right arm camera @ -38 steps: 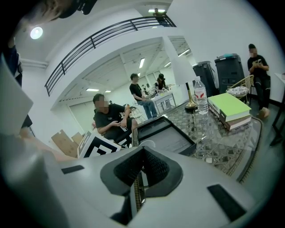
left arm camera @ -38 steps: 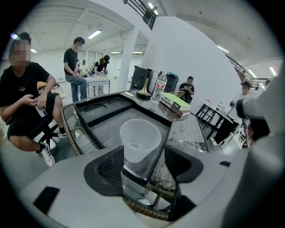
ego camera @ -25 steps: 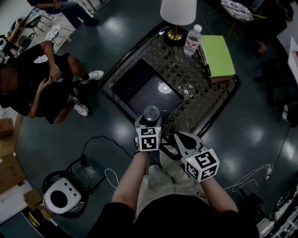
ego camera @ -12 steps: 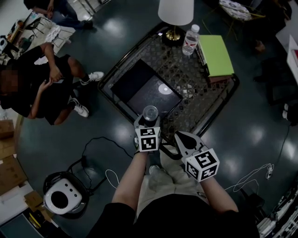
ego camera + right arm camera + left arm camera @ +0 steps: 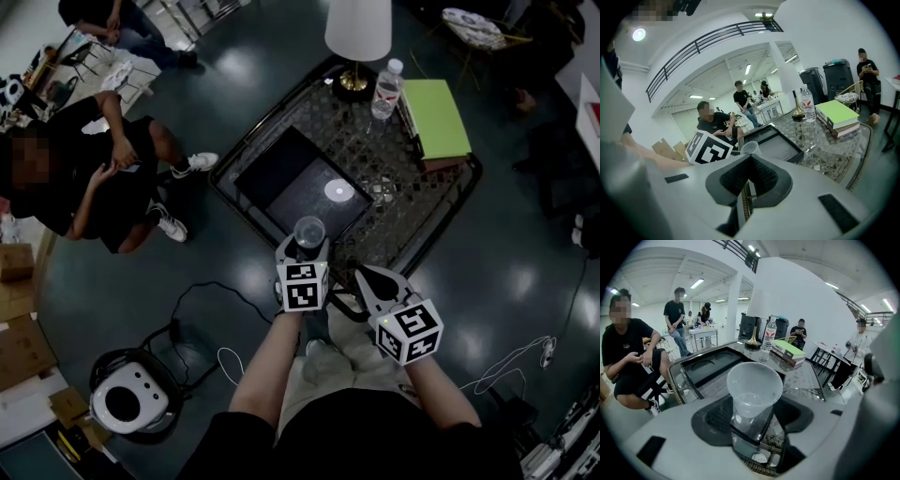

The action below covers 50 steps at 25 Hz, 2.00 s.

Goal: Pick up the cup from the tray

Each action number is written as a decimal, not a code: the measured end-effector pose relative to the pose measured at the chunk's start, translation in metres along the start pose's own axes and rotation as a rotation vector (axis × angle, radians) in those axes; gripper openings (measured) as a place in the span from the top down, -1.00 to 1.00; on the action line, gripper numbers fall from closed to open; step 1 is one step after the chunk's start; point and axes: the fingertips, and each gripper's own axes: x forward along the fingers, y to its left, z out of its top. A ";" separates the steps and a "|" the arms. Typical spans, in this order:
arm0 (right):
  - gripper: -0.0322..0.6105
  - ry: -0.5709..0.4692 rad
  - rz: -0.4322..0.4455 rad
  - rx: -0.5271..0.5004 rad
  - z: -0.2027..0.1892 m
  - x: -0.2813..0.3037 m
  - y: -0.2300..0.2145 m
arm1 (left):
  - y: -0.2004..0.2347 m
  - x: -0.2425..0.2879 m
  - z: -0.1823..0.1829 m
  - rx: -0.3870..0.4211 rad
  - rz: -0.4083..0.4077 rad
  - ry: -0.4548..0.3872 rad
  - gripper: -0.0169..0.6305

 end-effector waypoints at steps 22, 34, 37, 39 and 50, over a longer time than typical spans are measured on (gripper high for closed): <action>0.87 -0.058 -0.014 -0.074 0.015 -0.011 0.025 | -0.018 -0.098 0.018 -0.045 -0.036 -0.118 0.11; 0.87 -0.082 -0.003 -0.124 0.017 -0.031 0.044 | -0.032 -0.159 0.016 -0.058 -0.079 -0.182 0.11; 0.87 -0.083 0.004 -0.137 0.016 -0.035 0.050 | -0.033 -0.173 0.014 -0.061 -0.084 -0.196 0.11; 0.87 -0.082 0.007 -0.147 0.014 -0.037 0.053 | -0.033 -0.181 0.011 -0.061 -0.089 -0.203 0.12; 0.87 -0.083 0.007 -0.191 0.012 -0.043 0.065 | -0.031 -0.200 0.007 -0.065 -0.089 -0.225 0.12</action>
